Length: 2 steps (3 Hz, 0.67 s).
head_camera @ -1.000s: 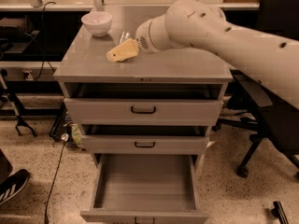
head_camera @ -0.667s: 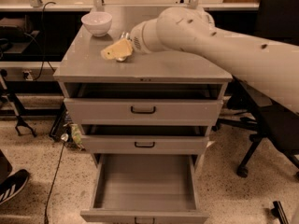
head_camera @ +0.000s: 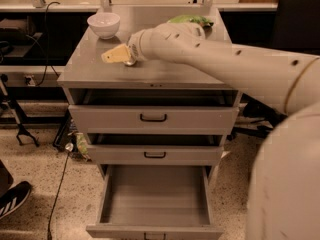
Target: Place redbull can into bottom drawer
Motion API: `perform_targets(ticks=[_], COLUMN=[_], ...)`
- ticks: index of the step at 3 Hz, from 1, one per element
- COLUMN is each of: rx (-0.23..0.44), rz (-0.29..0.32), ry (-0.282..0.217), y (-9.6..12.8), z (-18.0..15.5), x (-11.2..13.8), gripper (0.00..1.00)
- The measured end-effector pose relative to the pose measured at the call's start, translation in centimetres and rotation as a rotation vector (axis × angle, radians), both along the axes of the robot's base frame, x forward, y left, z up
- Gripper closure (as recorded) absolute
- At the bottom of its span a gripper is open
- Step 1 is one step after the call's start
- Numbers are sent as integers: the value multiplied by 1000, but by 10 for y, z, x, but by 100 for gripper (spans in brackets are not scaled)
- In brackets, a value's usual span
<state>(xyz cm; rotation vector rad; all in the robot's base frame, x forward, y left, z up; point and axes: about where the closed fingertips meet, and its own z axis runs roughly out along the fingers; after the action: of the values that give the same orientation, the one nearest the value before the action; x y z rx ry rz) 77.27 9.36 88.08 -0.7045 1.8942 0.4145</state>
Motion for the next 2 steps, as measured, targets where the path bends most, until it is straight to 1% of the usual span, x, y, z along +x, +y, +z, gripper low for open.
perform_targets(ticks=[2], rx=[24], rz=[-42], ry=[15], y=[7], z=[-32], x=[38], gripper=[0])
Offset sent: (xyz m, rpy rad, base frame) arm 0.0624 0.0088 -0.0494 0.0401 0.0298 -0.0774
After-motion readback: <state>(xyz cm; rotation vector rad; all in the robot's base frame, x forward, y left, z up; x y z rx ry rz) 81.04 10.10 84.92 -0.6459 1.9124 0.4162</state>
